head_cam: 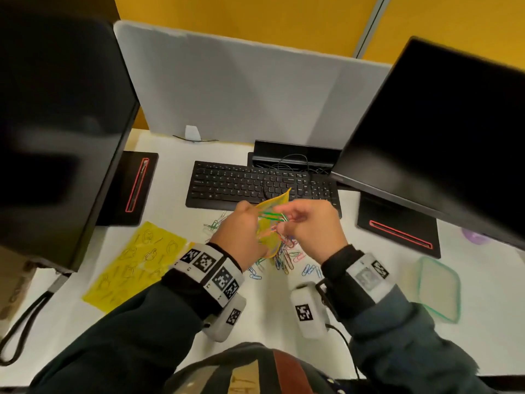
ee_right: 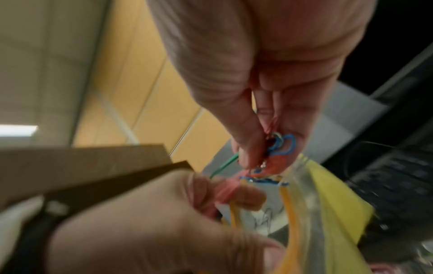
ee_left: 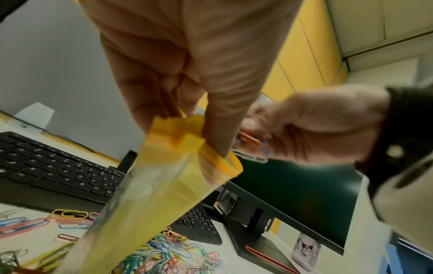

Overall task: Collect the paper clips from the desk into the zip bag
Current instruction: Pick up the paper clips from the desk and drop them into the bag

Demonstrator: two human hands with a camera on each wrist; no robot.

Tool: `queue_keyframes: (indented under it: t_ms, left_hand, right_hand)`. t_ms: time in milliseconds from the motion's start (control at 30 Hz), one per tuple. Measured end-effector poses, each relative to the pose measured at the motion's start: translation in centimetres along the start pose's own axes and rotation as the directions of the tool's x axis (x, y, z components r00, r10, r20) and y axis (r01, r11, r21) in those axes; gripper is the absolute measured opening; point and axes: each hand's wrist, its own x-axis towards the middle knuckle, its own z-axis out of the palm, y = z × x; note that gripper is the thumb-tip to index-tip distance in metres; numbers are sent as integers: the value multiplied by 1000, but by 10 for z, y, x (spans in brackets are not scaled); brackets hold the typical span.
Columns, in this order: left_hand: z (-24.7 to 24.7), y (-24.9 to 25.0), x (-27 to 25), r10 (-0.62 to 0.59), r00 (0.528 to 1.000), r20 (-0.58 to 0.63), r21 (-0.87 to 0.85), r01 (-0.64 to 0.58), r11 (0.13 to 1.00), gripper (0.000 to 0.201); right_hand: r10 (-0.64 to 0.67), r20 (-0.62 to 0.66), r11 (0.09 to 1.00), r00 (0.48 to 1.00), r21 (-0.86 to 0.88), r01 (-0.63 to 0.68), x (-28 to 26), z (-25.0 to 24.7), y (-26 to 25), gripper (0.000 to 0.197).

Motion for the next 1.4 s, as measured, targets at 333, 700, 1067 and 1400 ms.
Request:
queue_keyframes:
  t_ms: [333, 700, 1067, 1400]
  left_hand:
    - [-2, 2, 11, 26, 1000, -6, -42, -26, 999, 47]
    - [-14, -19, 25, -16, 985, -174, -126, -6, 992, 37]
    - [-13, -28, 12, -62, 965, -254, -204, 10, 979, 20]
    - [-19, -31, 6, -28, 964, -266, -210, -29, 977, 29]
  right_hand:
    - [87, 156, 983, 984, 146, -111, 10, 16, -10, 40]
    - [337, -23, 875, 941, -362, -322, 37, -36, 116, 67]
    - [224, 230, 776, 947, -630, -30, 14, 13, 149, 47]
    - [237, 157, 813, 959, -573, -107, 15, 21, 139, 35]
